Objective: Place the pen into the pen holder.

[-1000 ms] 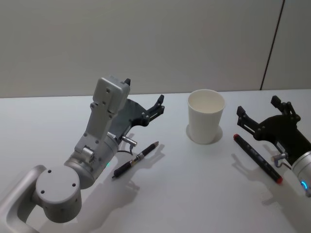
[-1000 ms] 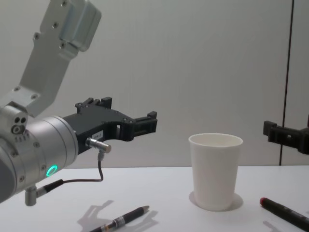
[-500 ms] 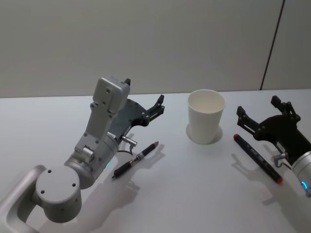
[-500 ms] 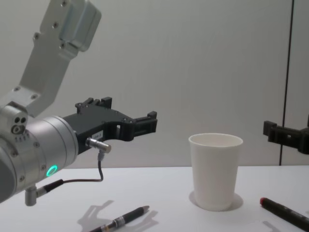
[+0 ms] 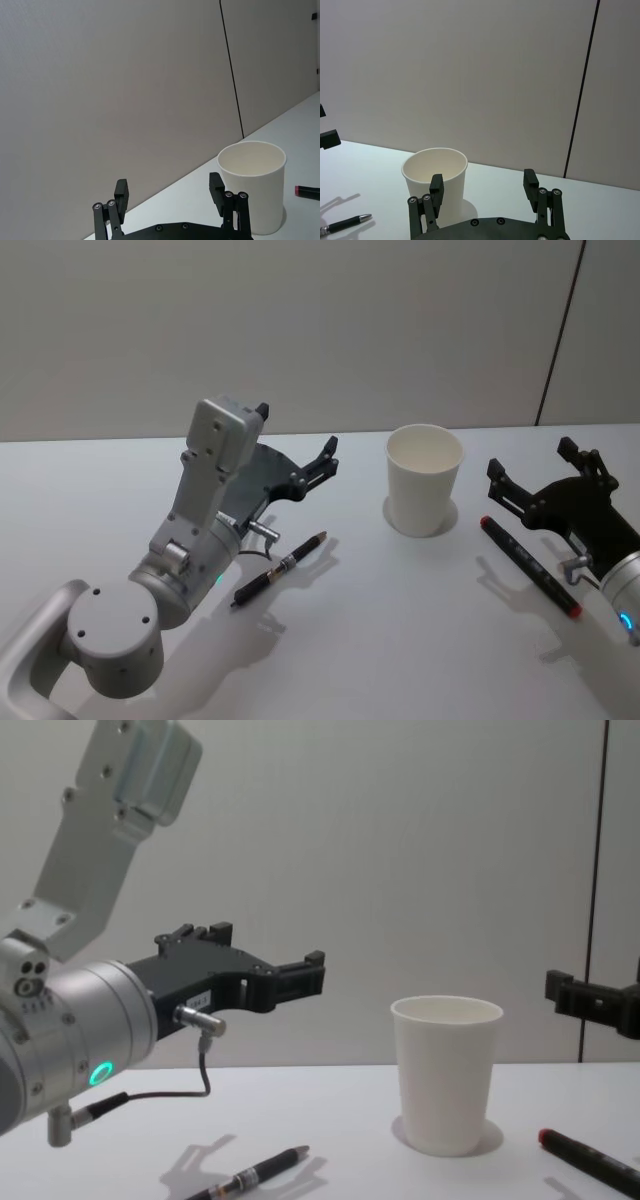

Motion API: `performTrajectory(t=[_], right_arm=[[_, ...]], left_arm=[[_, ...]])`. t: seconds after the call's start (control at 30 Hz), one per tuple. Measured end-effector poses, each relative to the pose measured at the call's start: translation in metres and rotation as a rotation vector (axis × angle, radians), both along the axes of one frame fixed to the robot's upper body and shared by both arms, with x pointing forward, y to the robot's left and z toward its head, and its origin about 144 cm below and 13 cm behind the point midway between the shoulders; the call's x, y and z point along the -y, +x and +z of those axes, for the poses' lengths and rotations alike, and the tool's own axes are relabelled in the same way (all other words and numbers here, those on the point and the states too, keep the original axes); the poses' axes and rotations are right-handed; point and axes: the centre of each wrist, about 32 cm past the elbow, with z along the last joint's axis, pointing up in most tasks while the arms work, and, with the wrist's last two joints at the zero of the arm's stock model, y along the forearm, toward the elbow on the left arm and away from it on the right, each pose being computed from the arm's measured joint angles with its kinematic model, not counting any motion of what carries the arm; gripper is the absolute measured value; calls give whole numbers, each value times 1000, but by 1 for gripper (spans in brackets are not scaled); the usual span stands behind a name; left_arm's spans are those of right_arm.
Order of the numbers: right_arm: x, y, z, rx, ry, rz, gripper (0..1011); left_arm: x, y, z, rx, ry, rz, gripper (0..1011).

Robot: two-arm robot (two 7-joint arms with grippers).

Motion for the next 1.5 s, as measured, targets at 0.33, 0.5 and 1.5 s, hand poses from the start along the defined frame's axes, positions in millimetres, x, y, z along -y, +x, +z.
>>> performTrajectory(t=[0.33,0.5,1.5], right_arm=[[0,0,0,0,0,0,1001],[0,0,0,0,0,0,1001],[0,0,0,0,0,0,1001]], left_arm=[[-8,-2,2,-24,1,-28,1001],[-12,-4,3,-39,7,-39,1001],[-30,-13,19,-242,74,-106,1001]])
